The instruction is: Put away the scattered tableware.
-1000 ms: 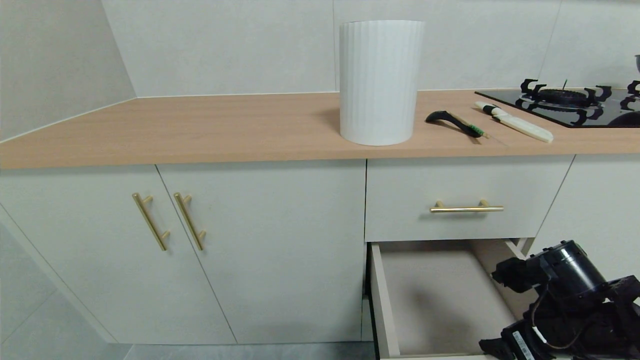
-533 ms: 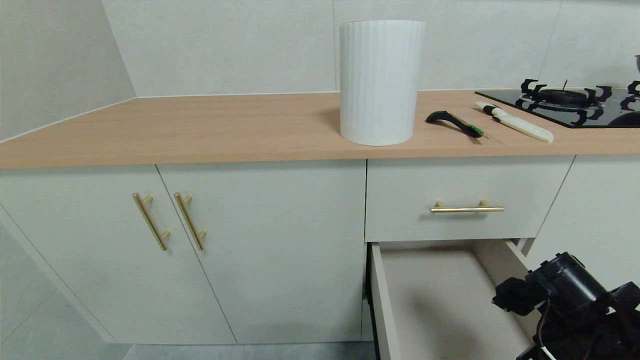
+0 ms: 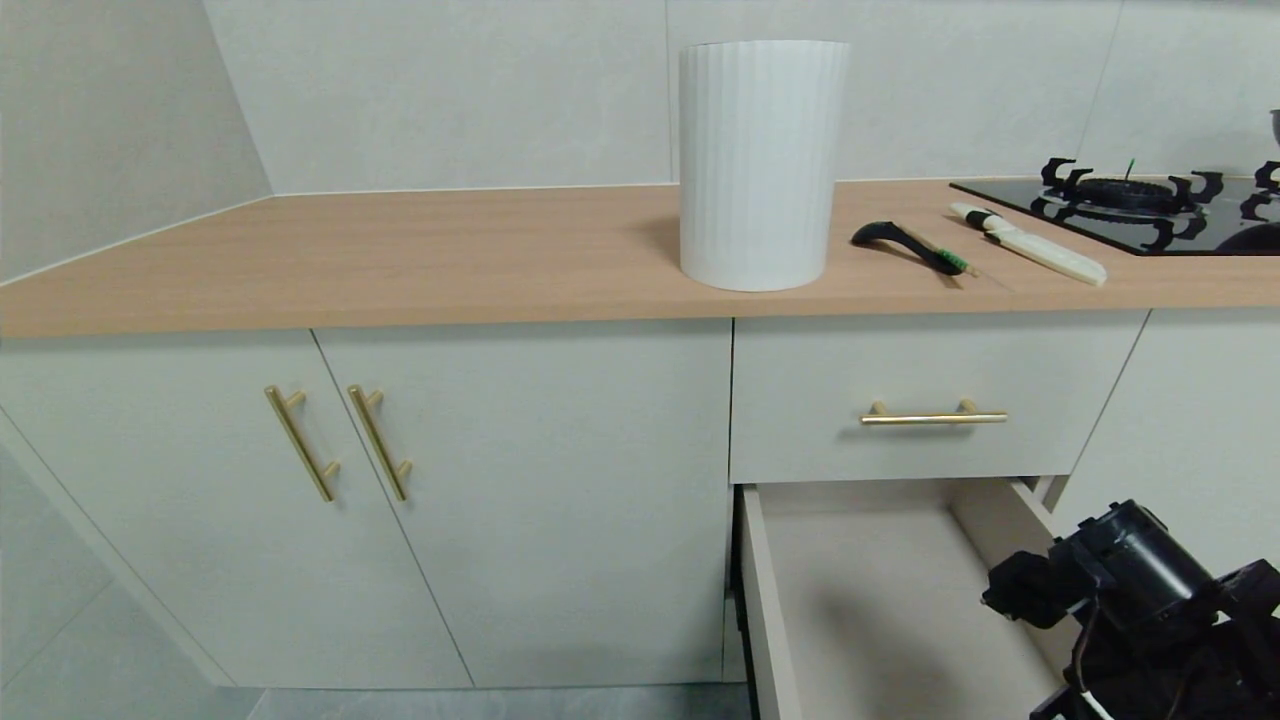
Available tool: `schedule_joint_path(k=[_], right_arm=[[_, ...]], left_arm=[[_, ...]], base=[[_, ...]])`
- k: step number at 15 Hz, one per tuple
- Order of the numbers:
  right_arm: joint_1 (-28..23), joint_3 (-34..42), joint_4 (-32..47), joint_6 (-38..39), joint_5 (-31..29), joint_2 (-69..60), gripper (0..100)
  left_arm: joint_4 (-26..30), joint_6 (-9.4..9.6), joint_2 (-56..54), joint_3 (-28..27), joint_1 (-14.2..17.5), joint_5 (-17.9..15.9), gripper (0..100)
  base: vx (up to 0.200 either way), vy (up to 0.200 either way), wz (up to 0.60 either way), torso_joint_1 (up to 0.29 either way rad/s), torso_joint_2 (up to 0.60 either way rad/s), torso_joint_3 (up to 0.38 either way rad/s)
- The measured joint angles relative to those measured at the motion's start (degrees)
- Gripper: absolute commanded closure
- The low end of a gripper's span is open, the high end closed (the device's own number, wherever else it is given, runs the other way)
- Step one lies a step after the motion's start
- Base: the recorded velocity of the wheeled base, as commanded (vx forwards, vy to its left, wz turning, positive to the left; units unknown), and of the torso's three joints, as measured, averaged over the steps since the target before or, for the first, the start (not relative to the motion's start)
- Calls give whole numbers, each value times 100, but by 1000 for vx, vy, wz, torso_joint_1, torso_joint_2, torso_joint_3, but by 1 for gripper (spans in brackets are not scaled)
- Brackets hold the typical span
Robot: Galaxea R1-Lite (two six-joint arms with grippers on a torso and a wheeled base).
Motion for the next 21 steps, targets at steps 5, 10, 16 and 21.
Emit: schedule_joint_path(k=[5,10,16,21], right_arm=[[-165,-1265,169,935,22,-289,0],[-540,-2720,668,1122,169,-586,0],[-984,-2728,591,1084,167,-975,0],[-992,-2673,583,1006,156,-1129,0]], left_arm=[[0,0,0,0,0,0,0],[0,2,0,0,0,-2,0],[2,2,0,0,0,1,0],[0,2,0,0,0,0,0]], base=[[0,0,0,0,0,0],[0,0,0,0,0,0],[0,0,0,0,0,0],[0,0,0,0,0,0]])
